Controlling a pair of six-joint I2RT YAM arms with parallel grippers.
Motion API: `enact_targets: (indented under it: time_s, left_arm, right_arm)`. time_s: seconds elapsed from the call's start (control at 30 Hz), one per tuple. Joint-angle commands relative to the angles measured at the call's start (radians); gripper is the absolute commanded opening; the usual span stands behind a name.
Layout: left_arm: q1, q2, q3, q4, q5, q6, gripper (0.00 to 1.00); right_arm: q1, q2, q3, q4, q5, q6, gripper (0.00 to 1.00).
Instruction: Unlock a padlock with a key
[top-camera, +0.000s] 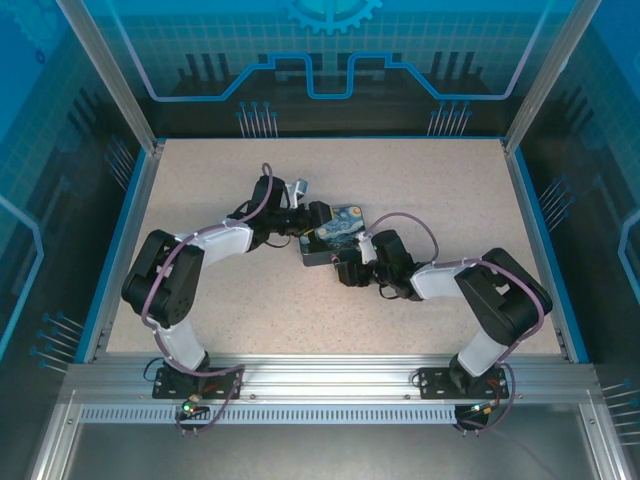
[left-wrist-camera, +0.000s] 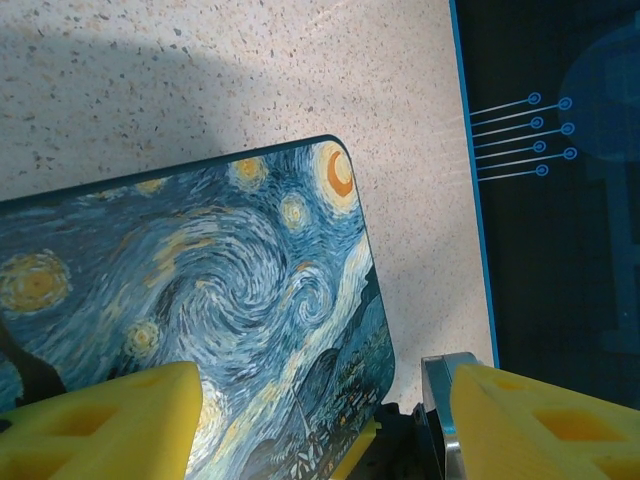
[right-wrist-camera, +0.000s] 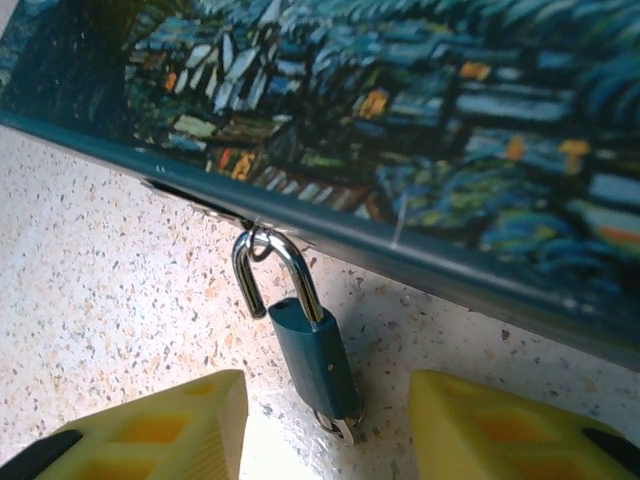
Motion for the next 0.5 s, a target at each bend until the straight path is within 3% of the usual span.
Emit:
enact_targets:
  time_s: [0.0,0.47]
  left_arm:
    - [0.007,0.023,0.025,-0.008,0.02,0.034,0.67]
    - [0.007,0.028,0.017,-0.028,0.006,0.052,0.67]
  right_arm:
    - [0.013,0.022,0.01,0.036,-0.008,-0.009,0.42]
    - [0.023,0.069,0.005,0.102,-0.021,0.01,0.24]
